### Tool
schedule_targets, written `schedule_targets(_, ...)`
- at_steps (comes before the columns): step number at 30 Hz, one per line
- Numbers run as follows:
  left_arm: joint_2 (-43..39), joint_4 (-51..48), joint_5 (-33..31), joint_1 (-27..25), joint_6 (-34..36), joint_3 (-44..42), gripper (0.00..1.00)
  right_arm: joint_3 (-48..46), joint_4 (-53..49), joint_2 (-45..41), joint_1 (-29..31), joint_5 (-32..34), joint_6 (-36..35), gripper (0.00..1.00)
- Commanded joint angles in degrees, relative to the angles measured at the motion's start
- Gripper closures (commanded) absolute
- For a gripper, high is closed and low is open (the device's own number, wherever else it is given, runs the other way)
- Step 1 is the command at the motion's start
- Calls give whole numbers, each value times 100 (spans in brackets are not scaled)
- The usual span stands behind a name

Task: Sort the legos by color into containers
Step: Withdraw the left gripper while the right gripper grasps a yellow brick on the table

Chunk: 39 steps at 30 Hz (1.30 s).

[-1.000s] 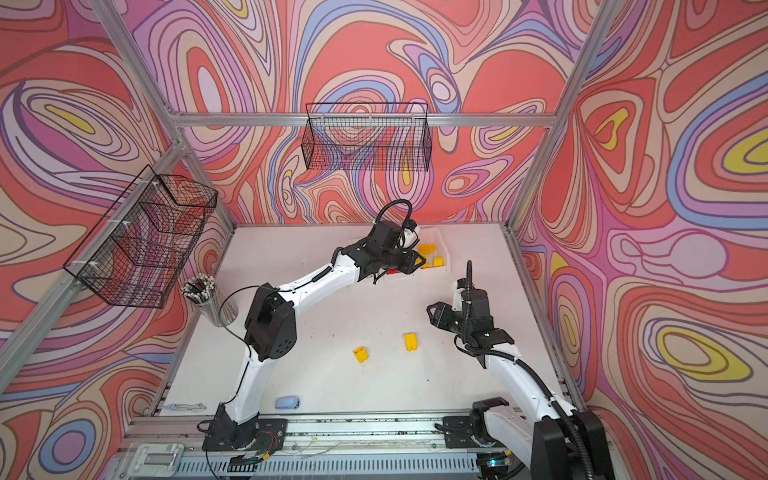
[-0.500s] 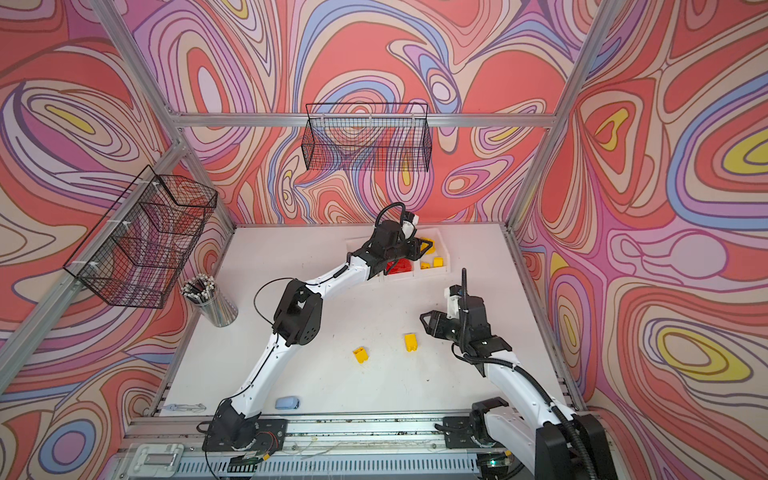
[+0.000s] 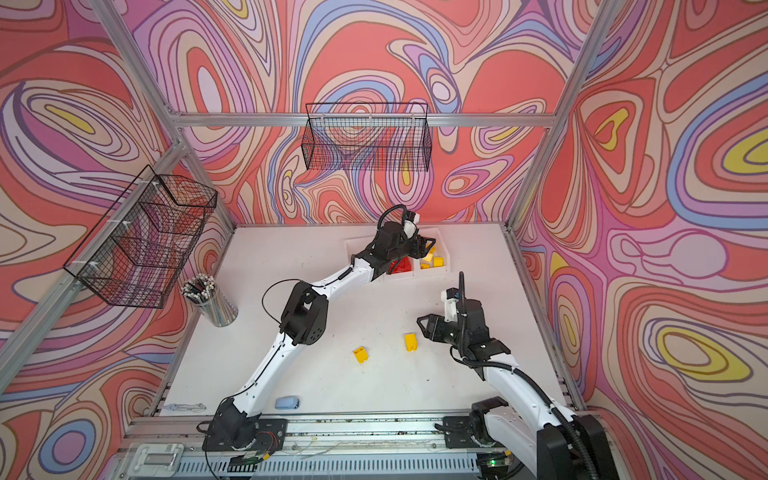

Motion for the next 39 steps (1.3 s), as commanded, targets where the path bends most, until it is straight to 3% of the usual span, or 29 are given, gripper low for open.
schedule_targets(1, -115, -11, -136, 33, 209, 25, 27, 15, -26, -36, 89, 158, 18, 38)
schedule_targets(6, -795, 117, -227, 51, 382, -666, 26, 168, -458, -35, 382, 936, 139, 39)
schedule_targets(12, -2524, 497, -563, 64, 511, -2509, 25, 564, -1023, 416, 1250, 2035, 299, 38)
schedule_targets(18, -4516, 660, -913, 68, 128, -4721, 25, 755, -1161, 829, 1860, 2553, 410, 38)
schedule_targets(28, -6863, -58, -1373, -27, -434, -7141, 26, 1064, -1345, 1649, 2637, 3147, 442, 37)
schedule_targets(34, -7866, -426, -1732, -116, -558, -8260, 26, 1204, -1376, 2026, 2744, 3258, 449, 45)
schedule_targets(39, -8482, -777, -1919, -143, -602, -8911, 26, 1348, -1370, 2275, 2838, 3255, 433, 61)
